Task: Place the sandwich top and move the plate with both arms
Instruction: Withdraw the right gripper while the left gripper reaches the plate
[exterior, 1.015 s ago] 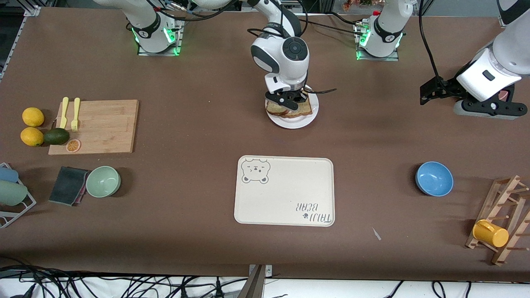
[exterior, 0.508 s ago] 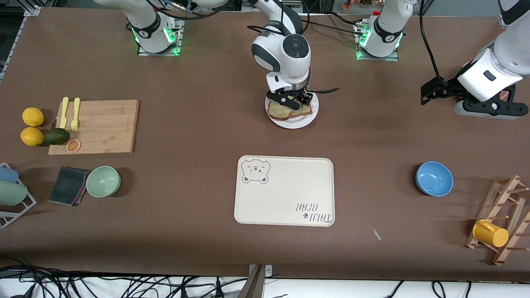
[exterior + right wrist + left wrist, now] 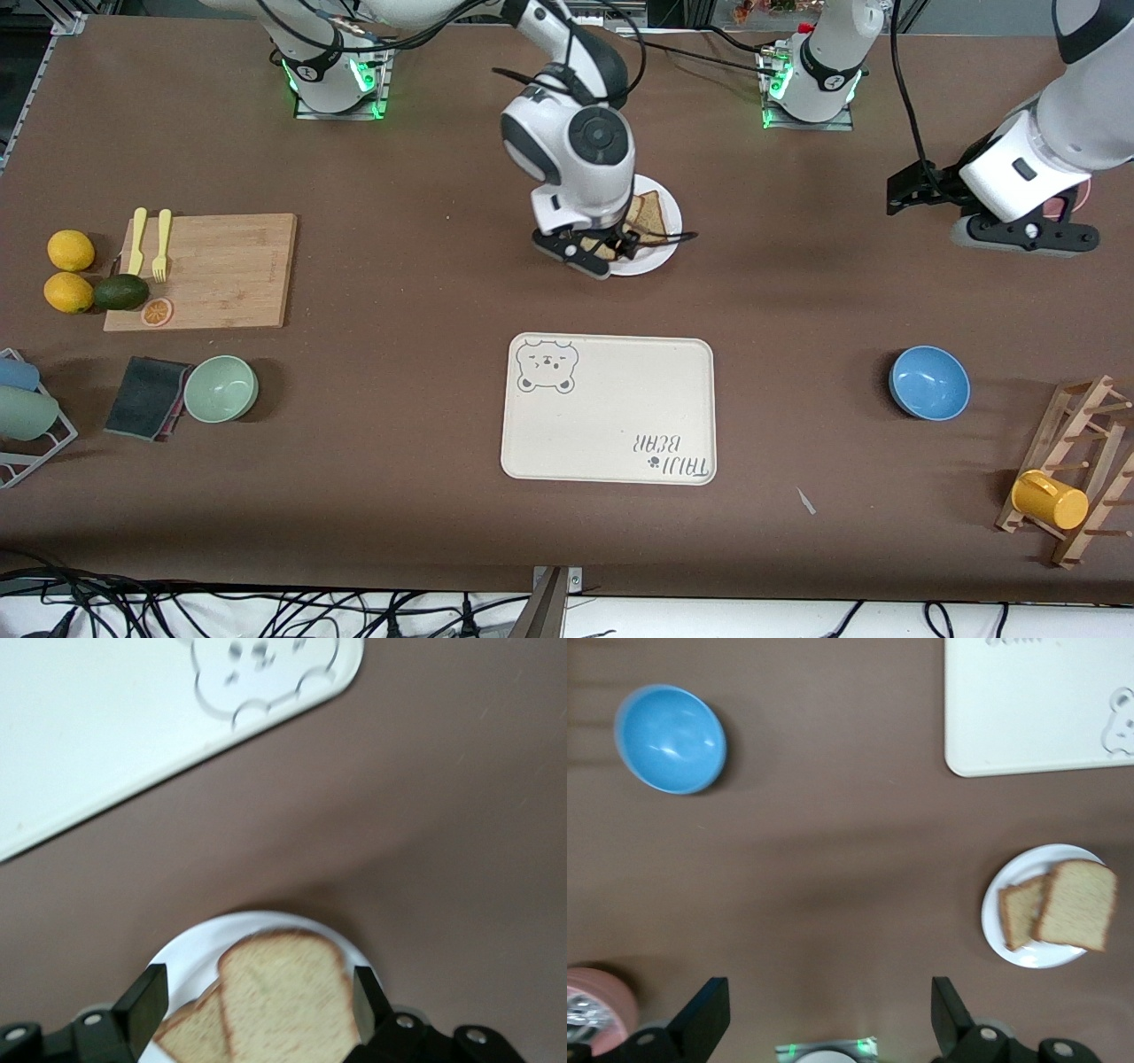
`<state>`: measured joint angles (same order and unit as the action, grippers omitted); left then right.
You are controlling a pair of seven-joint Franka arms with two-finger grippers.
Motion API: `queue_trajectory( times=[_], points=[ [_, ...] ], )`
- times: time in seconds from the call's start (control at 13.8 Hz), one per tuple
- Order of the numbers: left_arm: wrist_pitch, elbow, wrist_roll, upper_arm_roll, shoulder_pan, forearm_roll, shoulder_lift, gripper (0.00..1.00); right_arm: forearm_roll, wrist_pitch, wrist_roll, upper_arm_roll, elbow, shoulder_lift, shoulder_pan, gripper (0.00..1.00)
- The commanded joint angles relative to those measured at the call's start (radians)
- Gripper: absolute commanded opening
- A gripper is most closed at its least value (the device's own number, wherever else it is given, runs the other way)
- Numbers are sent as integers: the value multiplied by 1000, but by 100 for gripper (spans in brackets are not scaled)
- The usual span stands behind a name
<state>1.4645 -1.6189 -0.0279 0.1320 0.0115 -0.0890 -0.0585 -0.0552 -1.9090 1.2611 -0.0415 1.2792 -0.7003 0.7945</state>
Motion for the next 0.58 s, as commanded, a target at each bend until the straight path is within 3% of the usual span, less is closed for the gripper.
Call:
queue_trajectory(
  times=[0.0,0.36,0.51],
  points=[
    [-24,22,80,-6,7,-106,-110,100,-17,131,-191,-12,-17,45,-118,92],
    [-20,22,155,-3,10,-362,-276,100,-6,349,-564,0,-86,111,-334,92],
    [3,20,198,-2,-5,-441,-345,100,1,416,-676,69,-83,151,-351,92]
  ],
)
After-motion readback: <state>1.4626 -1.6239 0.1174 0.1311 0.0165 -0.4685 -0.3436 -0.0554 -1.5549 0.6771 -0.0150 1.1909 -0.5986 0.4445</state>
